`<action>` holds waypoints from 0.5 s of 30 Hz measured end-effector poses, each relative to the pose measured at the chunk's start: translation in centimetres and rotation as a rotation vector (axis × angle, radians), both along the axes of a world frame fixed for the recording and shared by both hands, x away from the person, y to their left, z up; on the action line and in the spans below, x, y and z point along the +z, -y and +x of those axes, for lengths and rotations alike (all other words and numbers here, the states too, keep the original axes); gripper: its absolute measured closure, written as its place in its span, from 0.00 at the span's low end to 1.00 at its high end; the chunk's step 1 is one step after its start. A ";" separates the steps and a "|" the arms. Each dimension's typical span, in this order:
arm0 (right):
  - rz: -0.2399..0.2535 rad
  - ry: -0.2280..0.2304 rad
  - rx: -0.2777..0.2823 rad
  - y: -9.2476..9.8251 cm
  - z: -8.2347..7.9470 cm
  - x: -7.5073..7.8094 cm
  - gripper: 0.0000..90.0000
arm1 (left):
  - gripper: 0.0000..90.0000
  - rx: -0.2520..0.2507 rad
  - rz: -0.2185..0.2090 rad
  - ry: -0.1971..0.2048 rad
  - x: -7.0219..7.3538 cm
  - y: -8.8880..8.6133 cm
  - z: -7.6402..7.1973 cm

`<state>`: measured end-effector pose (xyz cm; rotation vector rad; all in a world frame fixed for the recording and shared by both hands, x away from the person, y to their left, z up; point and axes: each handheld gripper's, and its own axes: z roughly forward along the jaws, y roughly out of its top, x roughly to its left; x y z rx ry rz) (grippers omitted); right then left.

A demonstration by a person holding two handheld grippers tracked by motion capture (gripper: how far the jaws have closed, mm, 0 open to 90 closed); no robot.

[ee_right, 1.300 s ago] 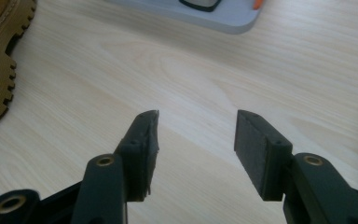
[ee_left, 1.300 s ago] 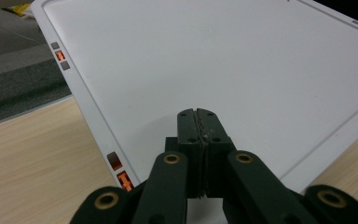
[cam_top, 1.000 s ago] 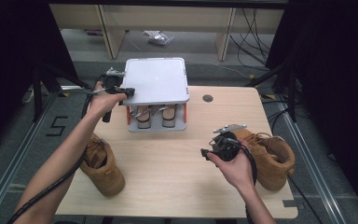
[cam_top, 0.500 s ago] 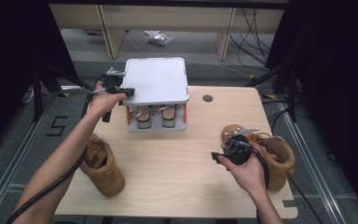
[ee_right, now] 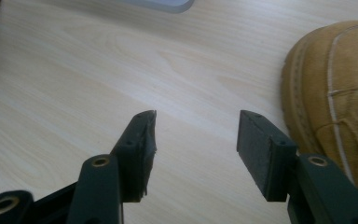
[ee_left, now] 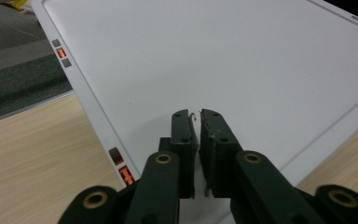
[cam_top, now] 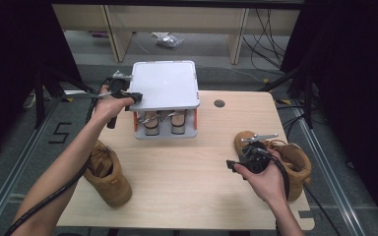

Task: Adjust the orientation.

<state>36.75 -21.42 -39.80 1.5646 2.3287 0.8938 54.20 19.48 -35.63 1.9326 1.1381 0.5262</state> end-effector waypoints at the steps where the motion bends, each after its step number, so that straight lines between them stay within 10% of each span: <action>1: 0.002 -0.002 0.008 -0.2 0.0 -0.2 0.53 | 0.89 0.003 -0.007 0.010 0.3 -0.2 -0.3; 15: -0.012 -0.012 0.074 -2.5 0.1 -1.7 0.52 | 0.64 0.031 -0.055 0.006 3.0 -6.7 -10.0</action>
